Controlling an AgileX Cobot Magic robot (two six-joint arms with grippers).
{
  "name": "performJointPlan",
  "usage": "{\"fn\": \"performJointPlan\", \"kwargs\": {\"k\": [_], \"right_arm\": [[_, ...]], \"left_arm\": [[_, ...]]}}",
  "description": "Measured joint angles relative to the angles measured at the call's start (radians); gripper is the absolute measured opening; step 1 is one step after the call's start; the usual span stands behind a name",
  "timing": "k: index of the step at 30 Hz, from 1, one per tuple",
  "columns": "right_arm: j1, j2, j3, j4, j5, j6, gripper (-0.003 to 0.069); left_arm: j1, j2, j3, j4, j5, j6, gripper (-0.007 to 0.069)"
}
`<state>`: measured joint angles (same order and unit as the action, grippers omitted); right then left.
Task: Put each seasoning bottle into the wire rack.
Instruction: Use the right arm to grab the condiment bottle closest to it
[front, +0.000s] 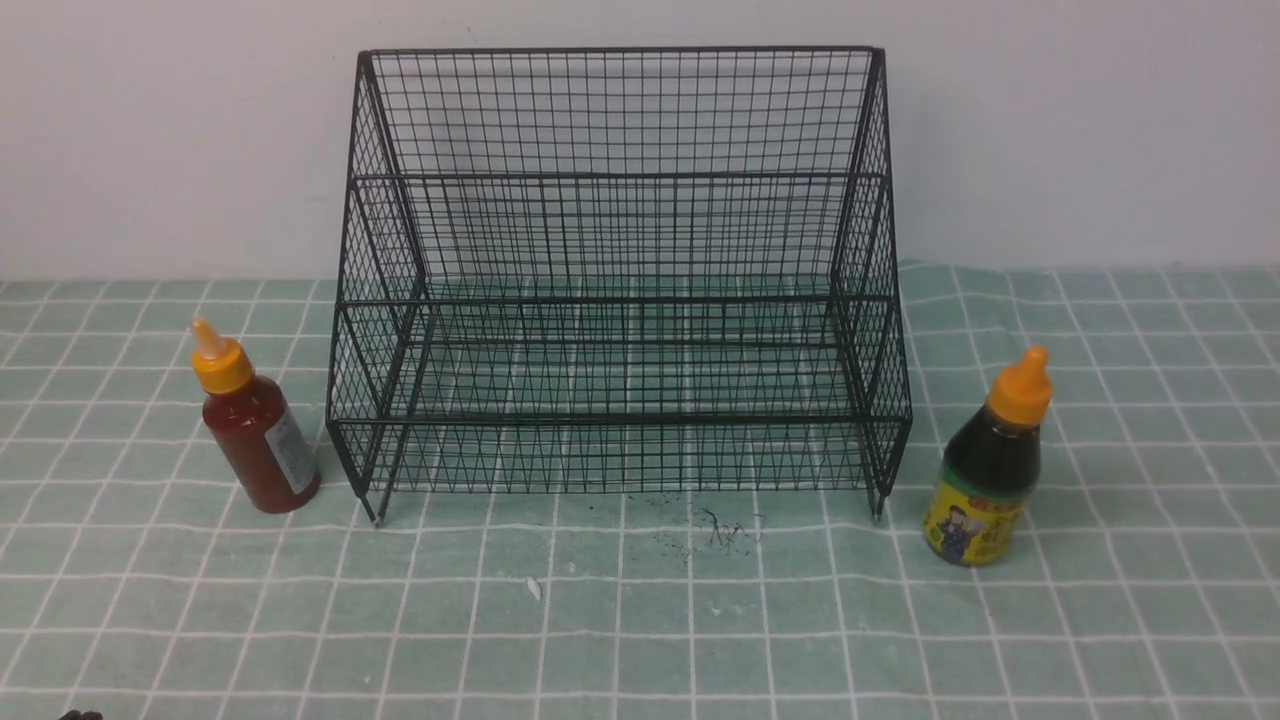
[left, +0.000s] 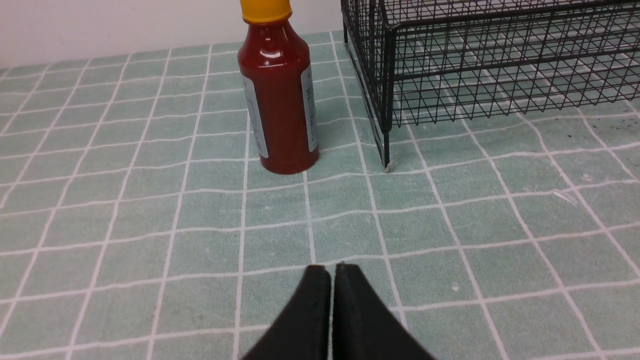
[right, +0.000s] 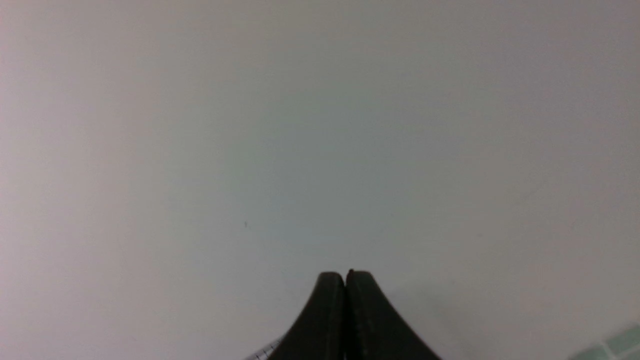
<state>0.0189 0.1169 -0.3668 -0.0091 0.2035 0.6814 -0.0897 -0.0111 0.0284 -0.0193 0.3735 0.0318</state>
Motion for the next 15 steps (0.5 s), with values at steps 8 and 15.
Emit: {"fn": "performJointPlan", "kwargs": {"k": [8, 15], "right_arm": [[0.176, 0.556, -0.51, -0.036, 0.728, -0.313, -0.0012], [0.231, 1.029, -0.793, 0.0, 0.968, -0.443, 0.006]], "left_arm": [[0.0, 0.0, 0.0, 0.0, 0.0, 0.0, -0.0006], [0.0, 0.0, 0.0, 0.0, 0.0, 0.0, -0.0006]]}}
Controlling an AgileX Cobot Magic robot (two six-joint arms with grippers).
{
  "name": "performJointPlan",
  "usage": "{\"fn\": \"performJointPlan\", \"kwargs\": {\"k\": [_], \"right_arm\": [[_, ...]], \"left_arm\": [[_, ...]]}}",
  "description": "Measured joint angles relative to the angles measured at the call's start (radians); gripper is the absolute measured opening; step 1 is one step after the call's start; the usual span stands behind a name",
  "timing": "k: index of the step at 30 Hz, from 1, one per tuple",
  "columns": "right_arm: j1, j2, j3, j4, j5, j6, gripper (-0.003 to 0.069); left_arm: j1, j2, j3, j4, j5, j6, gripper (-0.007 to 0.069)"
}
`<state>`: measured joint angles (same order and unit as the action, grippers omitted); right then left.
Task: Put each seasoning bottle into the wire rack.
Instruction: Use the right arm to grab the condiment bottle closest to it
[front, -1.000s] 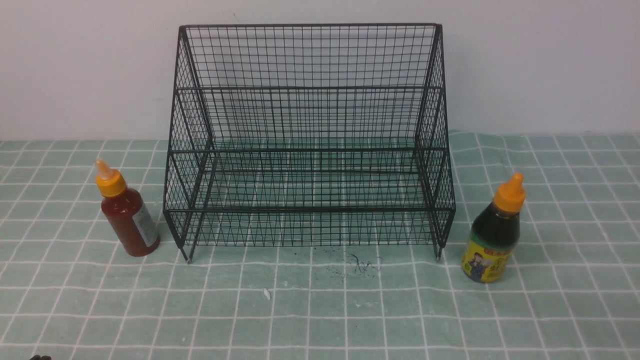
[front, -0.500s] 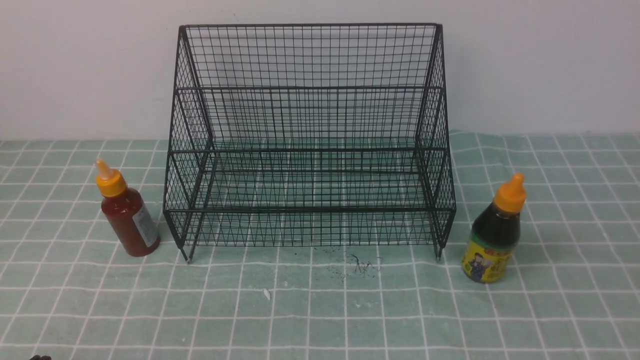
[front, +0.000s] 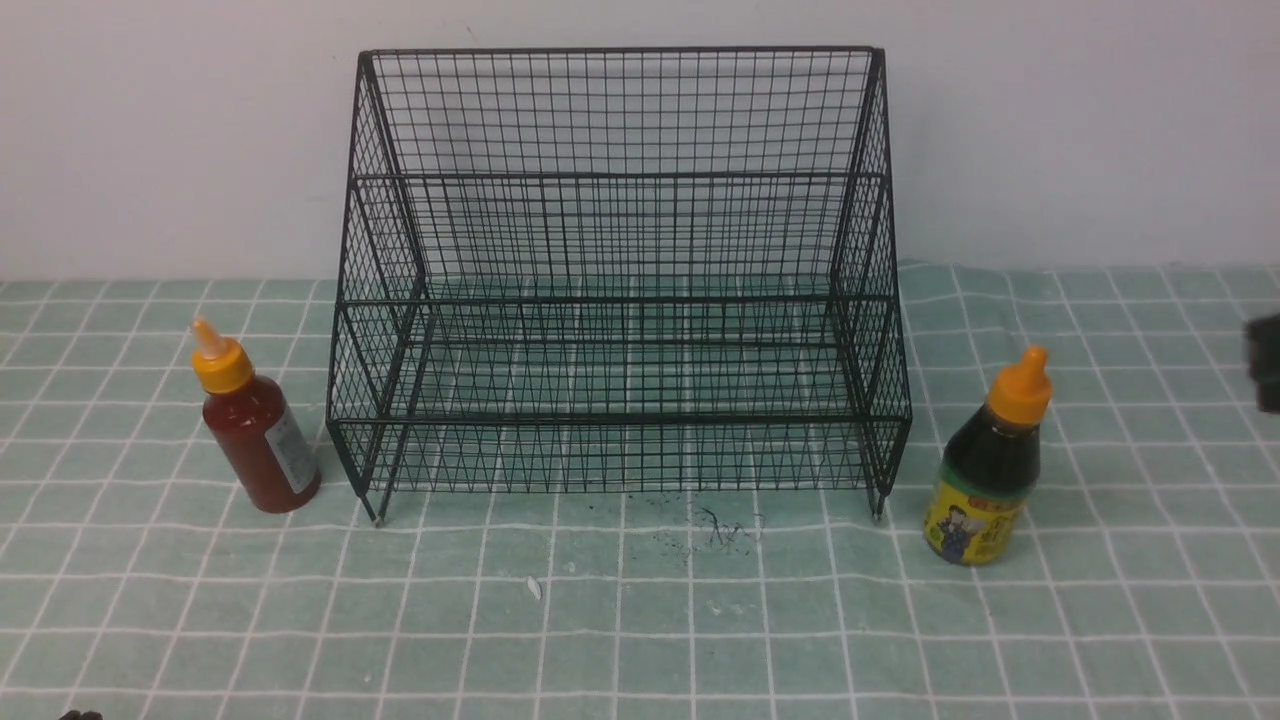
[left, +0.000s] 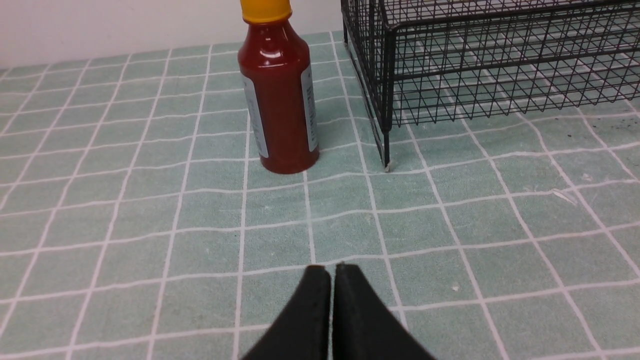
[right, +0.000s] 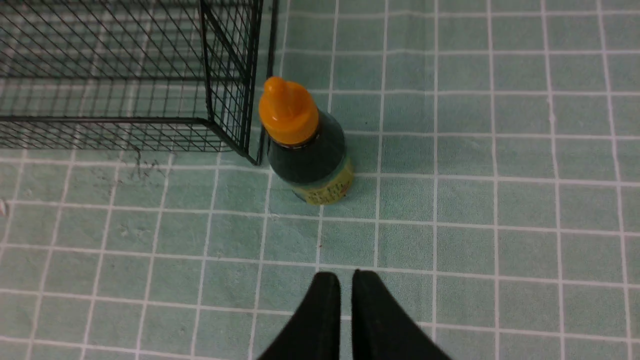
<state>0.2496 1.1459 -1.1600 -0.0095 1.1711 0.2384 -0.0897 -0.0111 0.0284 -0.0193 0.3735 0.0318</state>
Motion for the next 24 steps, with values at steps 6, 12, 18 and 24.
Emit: {"fn": "performJointPlan", "kwargs": {"k": [6, 12, 18, 24], "right_arm": [[0.0, 0.279, -0.172, 0.06, 0.043, -0.074, 0.0283], [0.008, 0.455, -0.279, 0.078, 0.053, -0.093, 0.0523], [0.009, 0.583, -0.29, 0.08, 0.039, -0.114, 0.0569], [0.009, 0.646, -0.292, 0.078, 0.036, -0.152, 0.0293]], "left_arm": [[0.0, 0.0, 0.0, 0.0, 0.0, 0.0, -0.0006], [0.0, 0.0, 0.0, 0.0, 0.0, 0.0, -0.0006], [0.0, 0.0, 0.0, 0.0, 0.0, 0.0, -0.0006], [0.0, 0.0, 0.0, 0.0, 0.0, 0.0, -0.0006]]}}
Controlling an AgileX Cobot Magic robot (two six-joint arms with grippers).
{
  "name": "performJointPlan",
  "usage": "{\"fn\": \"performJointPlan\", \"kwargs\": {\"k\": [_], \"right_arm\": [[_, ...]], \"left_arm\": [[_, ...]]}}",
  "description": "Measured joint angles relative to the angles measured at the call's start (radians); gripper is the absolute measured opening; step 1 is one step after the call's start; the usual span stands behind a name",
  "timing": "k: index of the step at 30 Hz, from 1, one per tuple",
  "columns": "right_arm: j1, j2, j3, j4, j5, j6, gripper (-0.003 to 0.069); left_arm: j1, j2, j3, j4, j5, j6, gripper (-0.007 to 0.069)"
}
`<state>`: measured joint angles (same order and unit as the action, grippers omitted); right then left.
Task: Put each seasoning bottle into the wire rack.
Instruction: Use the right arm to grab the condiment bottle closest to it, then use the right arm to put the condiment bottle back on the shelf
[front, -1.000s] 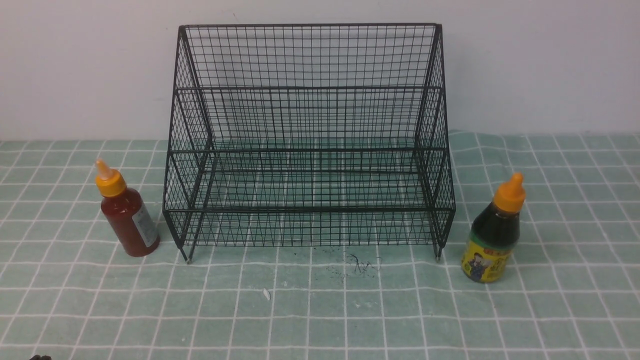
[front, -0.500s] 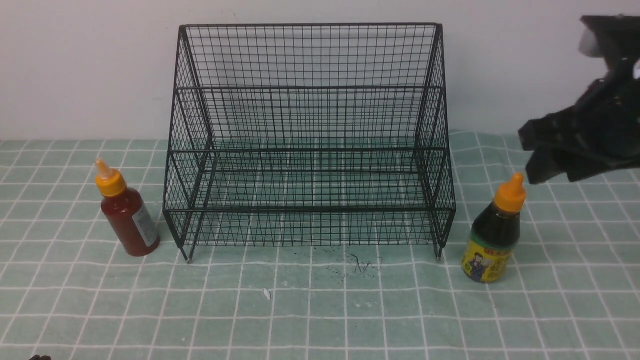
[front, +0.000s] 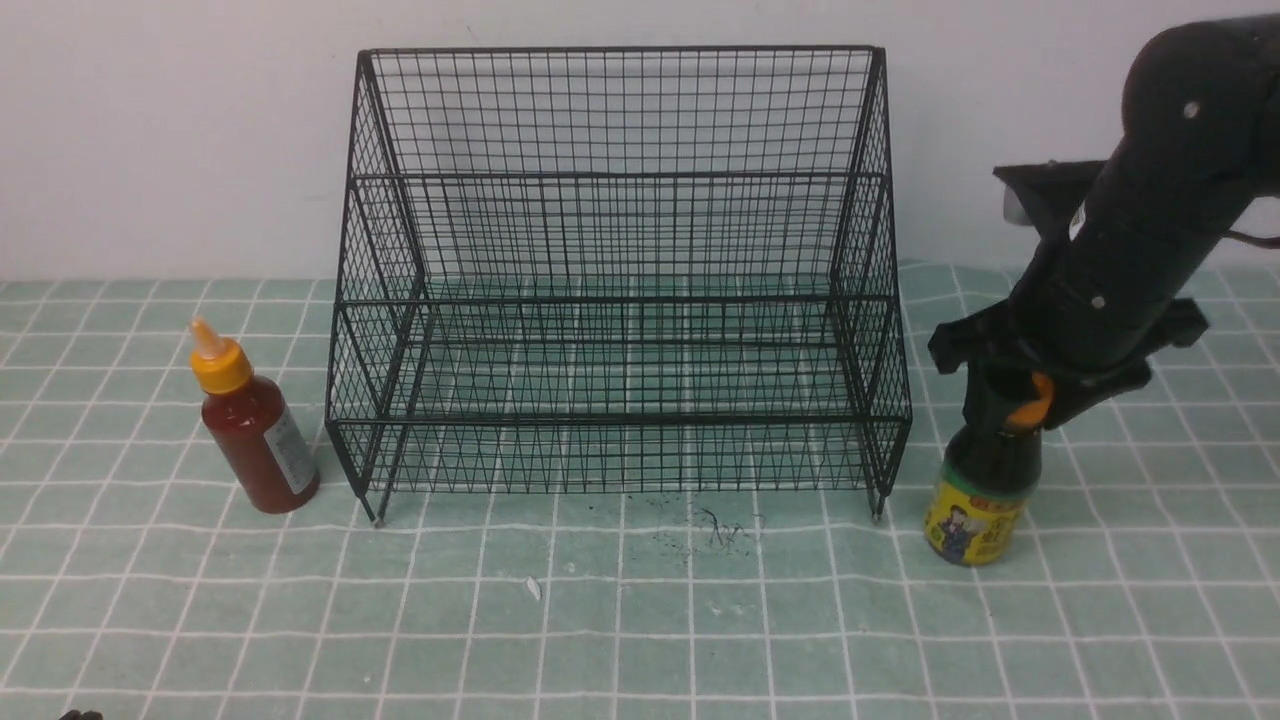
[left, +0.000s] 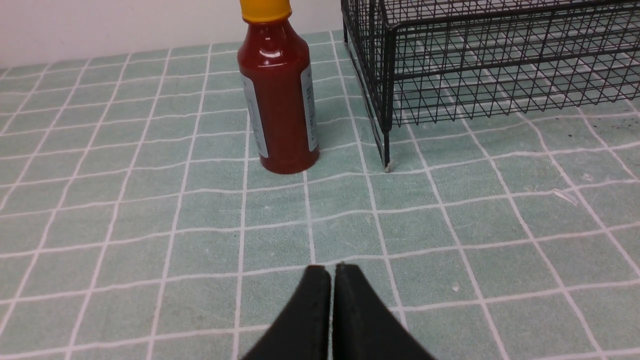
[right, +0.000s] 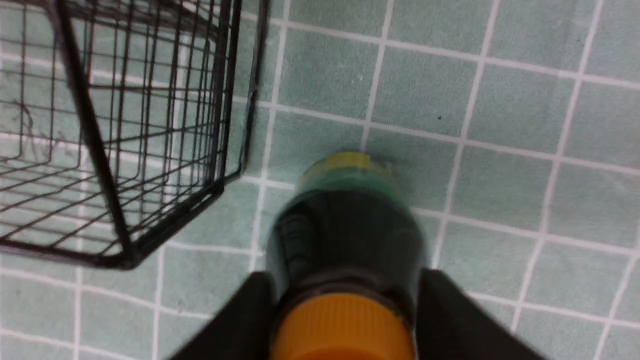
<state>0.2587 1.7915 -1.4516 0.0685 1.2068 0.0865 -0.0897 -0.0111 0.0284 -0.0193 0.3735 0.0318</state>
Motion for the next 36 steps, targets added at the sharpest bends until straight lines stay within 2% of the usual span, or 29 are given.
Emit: {"fn": "performJointPlan", "kwargs": {"k": [2, 6, 12, 15, 26, 36], "right_arm": [[0.0, -0.007, -0.007, 0.0, 0.018, -0.016, 0.0316], [0.001, -0.065, -0.033, 0.015, 0.039, -0.035, 0.0318], [0.049, -0.283, -0.182, 0.03, 0.058, -0.044, 0.0318], [0.072, -0.307, -0.265, 0.05, 0.068, -0.044, 0.0318], [0.176, -0.124, -0.328, 0.071, 0.079, -0.047, 0.0318], [0.181, 0.0, -0.341, 0.056, -0.027, -0.048, 0.0316]], "left_arm": [[0.0, 0.0, 0.0, 0.0, 0.0, 0.0, -0.0006], [0.0, 0.0, 0.0, 0.0, 0.0, 0.0, -0.0006], [0.0, 0.0, 0.0, 0.0, 0.0, 0.0, -0.0006], [0.0, 0.0, 0.0, 0.0, 0.0, 0.0, -0.0006], [0.0, 0.0, 0.0, 0.0, 0.0, 0.0, -0.0006], [0.0, 0.0, 0.0, 0.0, 0.0, 0.0, -0.0006]]}}
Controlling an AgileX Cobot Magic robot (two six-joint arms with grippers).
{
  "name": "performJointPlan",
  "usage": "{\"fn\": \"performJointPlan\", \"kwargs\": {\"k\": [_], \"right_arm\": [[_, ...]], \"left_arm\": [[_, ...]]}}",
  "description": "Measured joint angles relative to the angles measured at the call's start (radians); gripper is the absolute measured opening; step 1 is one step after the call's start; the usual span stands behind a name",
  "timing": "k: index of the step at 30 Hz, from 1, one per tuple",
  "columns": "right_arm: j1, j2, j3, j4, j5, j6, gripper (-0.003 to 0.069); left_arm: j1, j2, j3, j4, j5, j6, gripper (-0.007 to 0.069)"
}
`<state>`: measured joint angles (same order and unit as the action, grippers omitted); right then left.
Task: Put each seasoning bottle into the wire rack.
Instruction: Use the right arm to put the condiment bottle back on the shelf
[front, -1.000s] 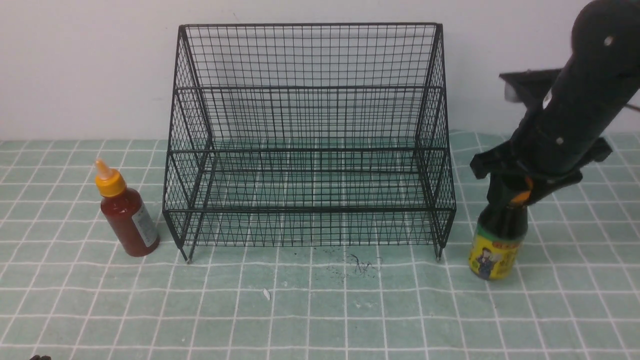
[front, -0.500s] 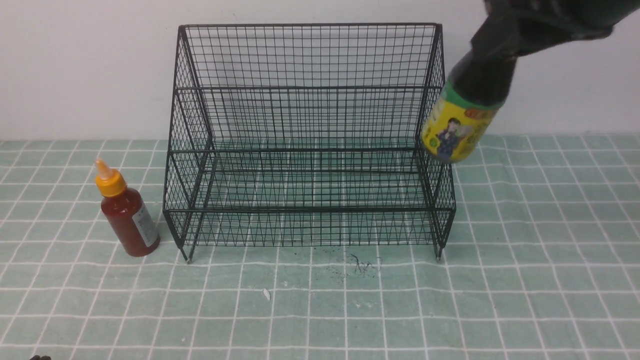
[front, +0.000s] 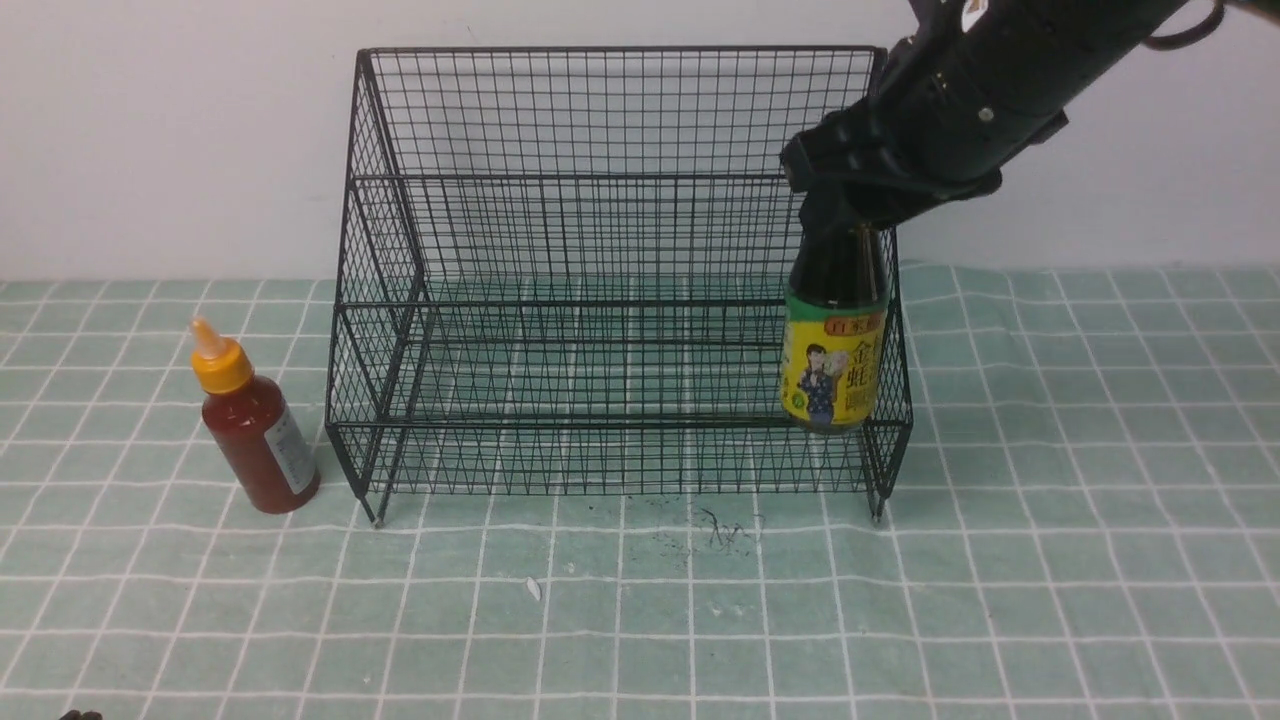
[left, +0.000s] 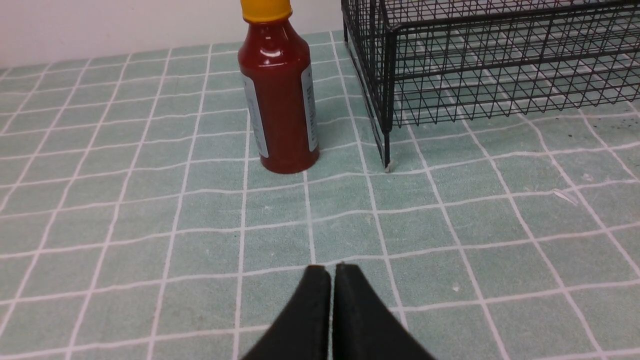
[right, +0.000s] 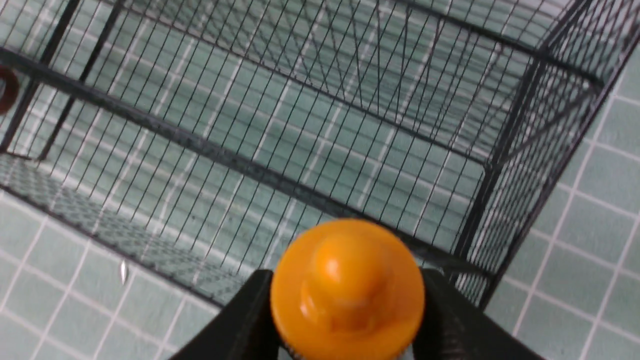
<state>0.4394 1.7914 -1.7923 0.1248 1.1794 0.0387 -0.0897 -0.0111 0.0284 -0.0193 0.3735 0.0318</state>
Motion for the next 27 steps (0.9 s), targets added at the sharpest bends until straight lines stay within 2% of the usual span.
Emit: {"fn": "performJointPlan", "kwargs": {"k": [8, 20, 27], "right_arm": [[0.0, 0.011, 0.002, -0.018, -0.068, -0.001, 0.0316], [0.0, 0.018, 0.006, -0.034, -0.057, -0.004, 0.0316], [0.0, 0.021, 0.007, -0.034, 0.022, -0.008, 0.0314]], "left_arm": [[0.0, 0.0, 0.0, 0.0, 0.0, 0.0, -0.0006], [0.0, 0.0, 0.0, 0.0, 0.0, 0.0, -0.0006], [0.0, 0.0, 0.0, 0.0, 0.0, 0.0, -0.0006]]}}
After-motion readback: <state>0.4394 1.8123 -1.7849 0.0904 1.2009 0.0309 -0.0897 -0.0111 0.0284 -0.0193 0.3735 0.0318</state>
